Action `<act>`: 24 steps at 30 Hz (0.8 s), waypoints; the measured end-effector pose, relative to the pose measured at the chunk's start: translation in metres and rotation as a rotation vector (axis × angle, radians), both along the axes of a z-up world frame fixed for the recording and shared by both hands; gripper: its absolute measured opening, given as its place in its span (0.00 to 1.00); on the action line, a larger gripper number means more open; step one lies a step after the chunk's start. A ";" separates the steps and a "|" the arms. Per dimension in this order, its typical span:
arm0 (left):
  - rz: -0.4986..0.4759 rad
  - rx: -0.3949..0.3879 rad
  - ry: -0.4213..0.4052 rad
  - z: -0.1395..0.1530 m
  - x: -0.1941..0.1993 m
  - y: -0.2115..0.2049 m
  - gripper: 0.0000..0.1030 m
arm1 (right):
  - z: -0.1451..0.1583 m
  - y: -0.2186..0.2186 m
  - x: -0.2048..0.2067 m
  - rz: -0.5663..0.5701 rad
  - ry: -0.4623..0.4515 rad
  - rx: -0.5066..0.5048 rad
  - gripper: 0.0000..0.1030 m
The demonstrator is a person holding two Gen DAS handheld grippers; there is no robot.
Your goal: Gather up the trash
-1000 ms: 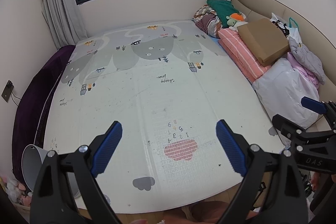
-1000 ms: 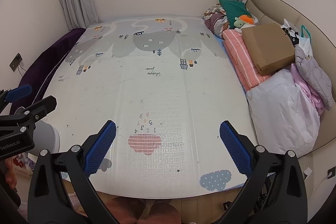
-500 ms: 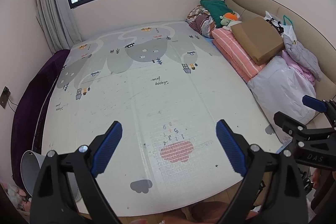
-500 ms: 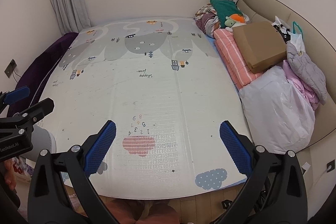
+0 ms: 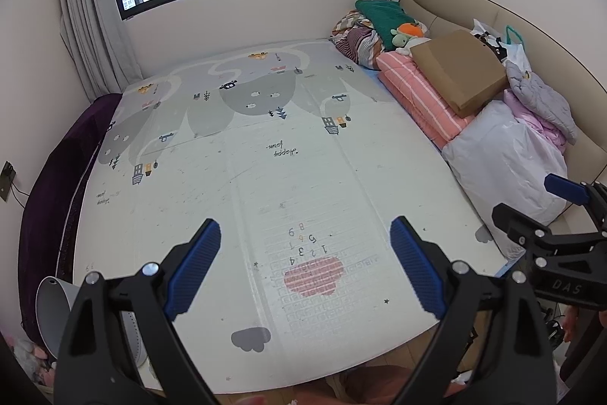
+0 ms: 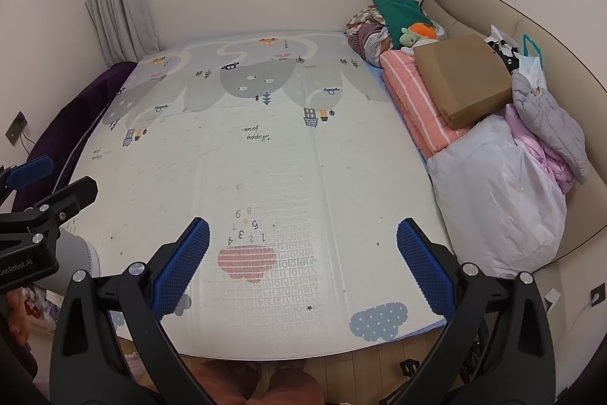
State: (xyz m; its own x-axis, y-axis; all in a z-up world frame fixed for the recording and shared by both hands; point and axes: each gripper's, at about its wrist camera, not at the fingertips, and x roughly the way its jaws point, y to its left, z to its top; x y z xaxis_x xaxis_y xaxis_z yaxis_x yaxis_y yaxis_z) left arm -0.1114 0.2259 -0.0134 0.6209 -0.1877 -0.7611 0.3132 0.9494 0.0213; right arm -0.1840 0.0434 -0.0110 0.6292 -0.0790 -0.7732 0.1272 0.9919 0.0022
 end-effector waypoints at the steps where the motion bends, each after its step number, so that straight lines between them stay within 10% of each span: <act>1: 0.001 0.005 -0.003 0.000 0.000 0.000 0.88 | 0.000 0.000 0.000 0.000 -0.001 -0.001 0.93; 24: -0.008 -0.039 -0.001 0.001 0.002 -0.001 0.88 | 0.001 -0.008 0.001 -0.007 -0.013 0.000 0.93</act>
State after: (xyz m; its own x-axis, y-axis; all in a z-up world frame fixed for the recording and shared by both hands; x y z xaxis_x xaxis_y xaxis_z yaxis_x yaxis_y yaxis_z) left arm -0.1094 0.2254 -0.0122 0.6202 -0.2221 -0.7524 0.3209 0.9470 -0.0151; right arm -0.1828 0.0359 -0.0103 0.6385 -0.0840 -0.7650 0.1346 0.9909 0.0036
